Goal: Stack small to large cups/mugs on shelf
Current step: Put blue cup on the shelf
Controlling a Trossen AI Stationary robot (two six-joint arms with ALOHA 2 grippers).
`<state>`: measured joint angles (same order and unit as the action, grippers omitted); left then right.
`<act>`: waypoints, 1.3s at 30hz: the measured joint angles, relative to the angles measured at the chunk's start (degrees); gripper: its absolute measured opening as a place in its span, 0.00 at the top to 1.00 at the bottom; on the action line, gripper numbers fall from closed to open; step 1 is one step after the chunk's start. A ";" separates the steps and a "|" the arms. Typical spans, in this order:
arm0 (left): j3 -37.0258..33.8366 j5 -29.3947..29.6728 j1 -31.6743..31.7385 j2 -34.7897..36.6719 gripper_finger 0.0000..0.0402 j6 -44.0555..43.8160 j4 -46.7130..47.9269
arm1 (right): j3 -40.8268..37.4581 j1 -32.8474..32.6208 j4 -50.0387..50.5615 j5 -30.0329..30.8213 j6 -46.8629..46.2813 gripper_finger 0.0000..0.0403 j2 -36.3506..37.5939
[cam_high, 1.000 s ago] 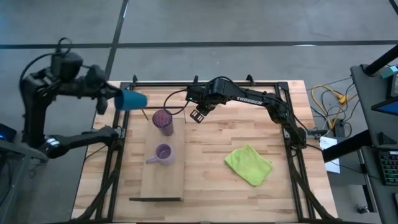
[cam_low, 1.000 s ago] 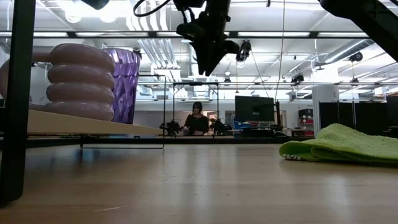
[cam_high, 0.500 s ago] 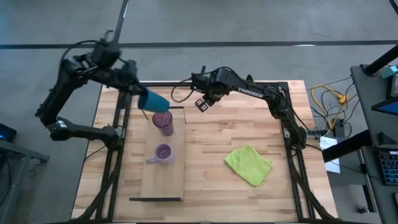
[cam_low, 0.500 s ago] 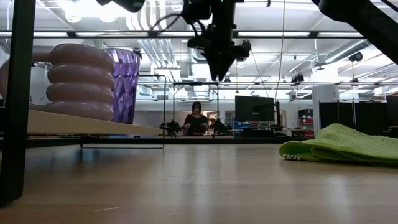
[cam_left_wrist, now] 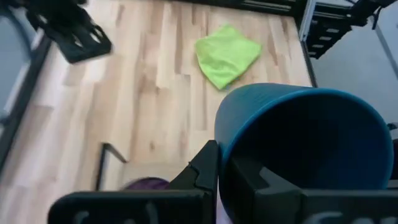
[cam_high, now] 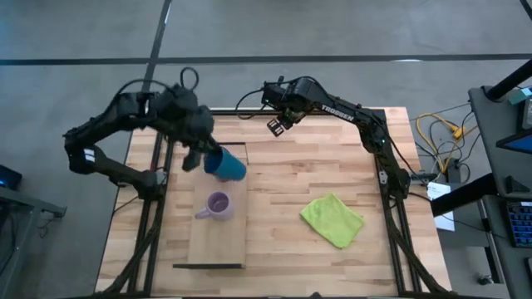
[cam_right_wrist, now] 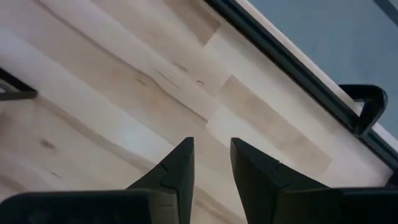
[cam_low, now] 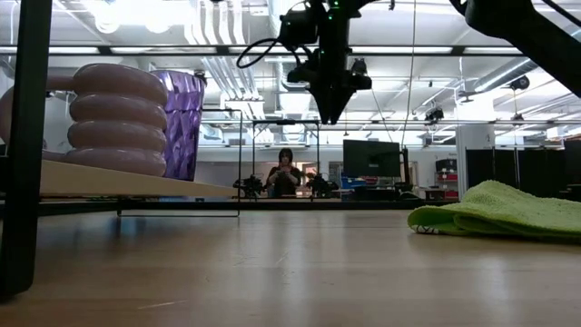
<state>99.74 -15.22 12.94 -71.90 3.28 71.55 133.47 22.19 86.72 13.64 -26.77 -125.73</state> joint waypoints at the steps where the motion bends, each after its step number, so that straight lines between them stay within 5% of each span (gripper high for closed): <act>1: 0.00 1.46 -2.03 0.04 1.00 -2.76 -0.02 | 0.00 0.01 -0.06 -0.03 0.75 0.76 0.02; 9: -0.02 12.41 -16.79 -1.18 1.00 -25.10 3.79 | -0.15 0.29 -0.29 -0.06 1.38 0.76 0.00; 20: -0.04 16.08 -32.33 -10.36 1.00 -45.62 7.36 | -2.70 0.23 -0.88 -0.08 4.94 0.76 0.00; 39: -6.19 15.53 -41.99 -17.88 1.00 -70.82 11.61 | -5.74 0.21 -0.27 -0.08 10.30 0.76 0.00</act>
<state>93.55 0.30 -29.05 -89.78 -67.55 83.16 127.73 22.39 86.45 13.56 -16.47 -125.73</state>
